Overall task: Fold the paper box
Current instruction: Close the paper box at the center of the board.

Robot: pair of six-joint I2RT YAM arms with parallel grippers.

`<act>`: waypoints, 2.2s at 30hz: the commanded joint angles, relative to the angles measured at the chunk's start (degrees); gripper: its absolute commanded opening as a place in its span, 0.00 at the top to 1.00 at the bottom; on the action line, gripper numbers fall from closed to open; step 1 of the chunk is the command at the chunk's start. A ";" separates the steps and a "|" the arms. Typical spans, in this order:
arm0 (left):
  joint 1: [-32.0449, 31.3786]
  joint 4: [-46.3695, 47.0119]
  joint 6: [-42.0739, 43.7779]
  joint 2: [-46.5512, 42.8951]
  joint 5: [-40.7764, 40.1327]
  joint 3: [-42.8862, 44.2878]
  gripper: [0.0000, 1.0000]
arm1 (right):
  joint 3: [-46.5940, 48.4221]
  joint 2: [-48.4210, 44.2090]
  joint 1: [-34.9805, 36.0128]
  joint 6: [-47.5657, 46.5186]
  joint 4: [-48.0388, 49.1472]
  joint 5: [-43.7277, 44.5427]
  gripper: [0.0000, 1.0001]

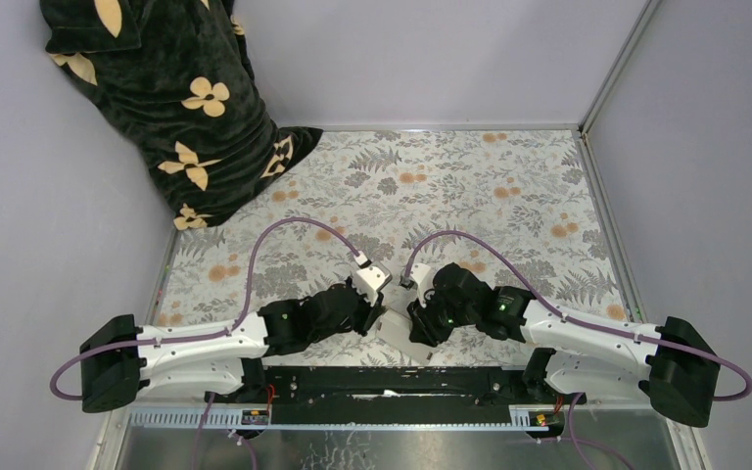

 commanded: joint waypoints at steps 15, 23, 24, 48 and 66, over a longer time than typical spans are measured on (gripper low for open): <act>-0.43 0.39 1.29 0.68 -1.99 1.54 0.62 | 0.67 -0.63 0.80 -0.08 1.80 -2.84 0.89; -0.38 0.76 1.45 0.11 -1.23 0.84 0.63 | 0.41 -0.41 0.94 0.25 2.14 -3.89 0.89; -0.44 0.80 1.44 0.12 -1.26 0.78 0.65 | 0.28 -0.41 0.93 0.36 2.25 -3.86 0.89; -0.43 -0.63 0.92 -4.82 -2.80 0.10 0.59 | -0.04 0.12 1.07 0.91 2.74 -4.28 0.89; -0.46 0.07 0.21 -4.19 -0.23 -0.93 0.64 | 0.20 -0.08 1.07 1.28 3.14 -4.72 0.90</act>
